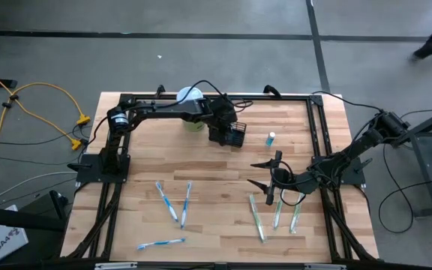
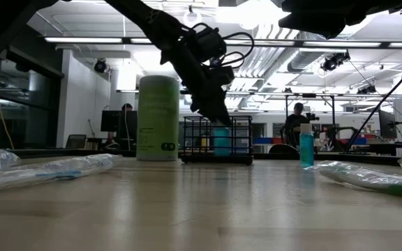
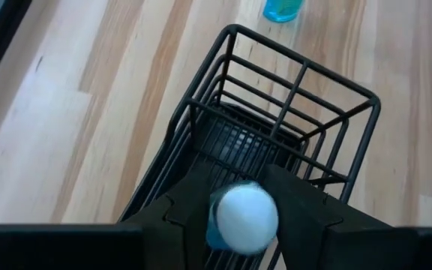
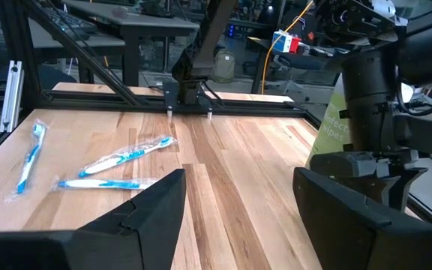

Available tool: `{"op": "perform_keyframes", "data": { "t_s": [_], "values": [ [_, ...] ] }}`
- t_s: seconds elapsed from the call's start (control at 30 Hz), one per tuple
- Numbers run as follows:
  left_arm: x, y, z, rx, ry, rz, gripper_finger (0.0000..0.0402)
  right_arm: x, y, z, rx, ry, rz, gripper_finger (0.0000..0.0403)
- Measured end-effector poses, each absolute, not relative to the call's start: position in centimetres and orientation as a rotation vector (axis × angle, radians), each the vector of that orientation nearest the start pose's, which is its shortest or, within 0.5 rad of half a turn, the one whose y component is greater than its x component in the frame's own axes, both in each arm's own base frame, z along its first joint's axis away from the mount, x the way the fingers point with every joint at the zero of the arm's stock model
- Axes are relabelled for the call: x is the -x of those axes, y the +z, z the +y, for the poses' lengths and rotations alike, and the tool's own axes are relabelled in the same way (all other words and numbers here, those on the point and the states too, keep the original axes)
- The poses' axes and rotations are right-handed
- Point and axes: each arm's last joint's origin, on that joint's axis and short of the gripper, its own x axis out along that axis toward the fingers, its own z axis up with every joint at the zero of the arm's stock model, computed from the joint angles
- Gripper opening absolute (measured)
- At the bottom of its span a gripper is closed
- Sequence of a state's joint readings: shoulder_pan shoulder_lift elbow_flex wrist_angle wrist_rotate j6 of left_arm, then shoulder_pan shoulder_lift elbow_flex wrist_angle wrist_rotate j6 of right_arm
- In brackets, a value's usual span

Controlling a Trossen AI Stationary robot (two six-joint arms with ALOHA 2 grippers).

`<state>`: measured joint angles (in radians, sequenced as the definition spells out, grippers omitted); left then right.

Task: Pick & Place toothbrushing station
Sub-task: Put the left mouthwash into the mesh organizer

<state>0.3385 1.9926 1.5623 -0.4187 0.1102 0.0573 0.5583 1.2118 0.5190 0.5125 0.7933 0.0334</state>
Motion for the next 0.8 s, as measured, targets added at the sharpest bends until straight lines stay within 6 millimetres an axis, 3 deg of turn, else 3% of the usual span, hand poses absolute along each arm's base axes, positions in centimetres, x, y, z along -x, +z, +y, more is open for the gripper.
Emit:
{"op": "perform_keyframes", "data": {
  "t_s": [0.8],
  "values": [
    [-41.4,23.6,14.1,0.099,0.194,0.795,0.0128,-21.5,22.4,11.0,0.081,-0.229,0.14,0.0239]
  ]
}}
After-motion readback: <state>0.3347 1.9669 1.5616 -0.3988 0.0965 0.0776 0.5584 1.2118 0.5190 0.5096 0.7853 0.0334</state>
